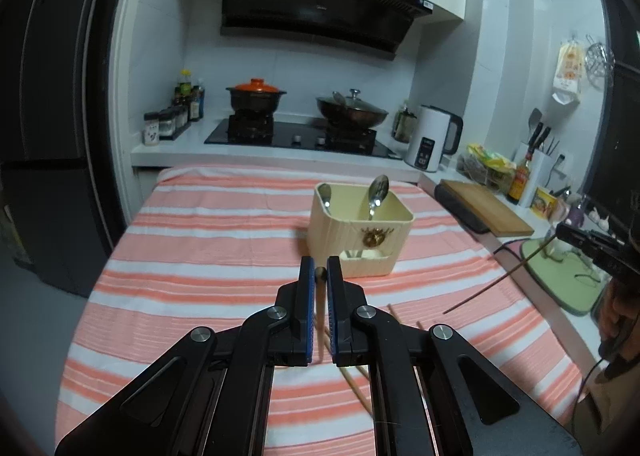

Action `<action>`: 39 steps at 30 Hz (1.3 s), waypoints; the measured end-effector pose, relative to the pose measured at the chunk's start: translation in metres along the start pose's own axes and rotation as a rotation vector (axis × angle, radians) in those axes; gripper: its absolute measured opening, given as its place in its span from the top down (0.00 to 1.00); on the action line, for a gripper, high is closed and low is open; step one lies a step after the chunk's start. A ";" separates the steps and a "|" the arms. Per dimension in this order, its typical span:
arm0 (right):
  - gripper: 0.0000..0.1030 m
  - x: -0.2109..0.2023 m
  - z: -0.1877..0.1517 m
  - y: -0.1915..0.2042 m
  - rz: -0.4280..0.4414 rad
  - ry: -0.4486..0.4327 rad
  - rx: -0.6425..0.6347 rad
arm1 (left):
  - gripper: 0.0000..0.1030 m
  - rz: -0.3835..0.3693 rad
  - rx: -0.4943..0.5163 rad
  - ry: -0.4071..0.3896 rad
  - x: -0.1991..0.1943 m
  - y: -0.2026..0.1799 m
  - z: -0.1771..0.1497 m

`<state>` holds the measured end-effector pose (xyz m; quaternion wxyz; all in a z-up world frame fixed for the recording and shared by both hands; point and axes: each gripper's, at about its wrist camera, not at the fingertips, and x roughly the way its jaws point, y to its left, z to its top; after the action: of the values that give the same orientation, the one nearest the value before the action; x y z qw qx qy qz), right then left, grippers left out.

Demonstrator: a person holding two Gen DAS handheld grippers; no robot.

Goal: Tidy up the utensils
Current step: 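Lower the chopsticks into the cream box and open both grippers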

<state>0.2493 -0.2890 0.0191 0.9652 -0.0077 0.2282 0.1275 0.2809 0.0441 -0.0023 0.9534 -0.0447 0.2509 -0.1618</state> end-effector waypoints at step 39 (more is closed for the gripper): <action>0.94 0.161 0.123 -0.011 0.053 0.012 0.074 | 0.97 -0.030 0.000 -0.030 0.159 -0.034 0.140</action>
<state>0.4452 -0.2518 0.0574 0.9597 0.0331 0.2386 0.1447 0.4707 -0.0401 0.0521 0.9545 -0.0508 0.2356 -0.1753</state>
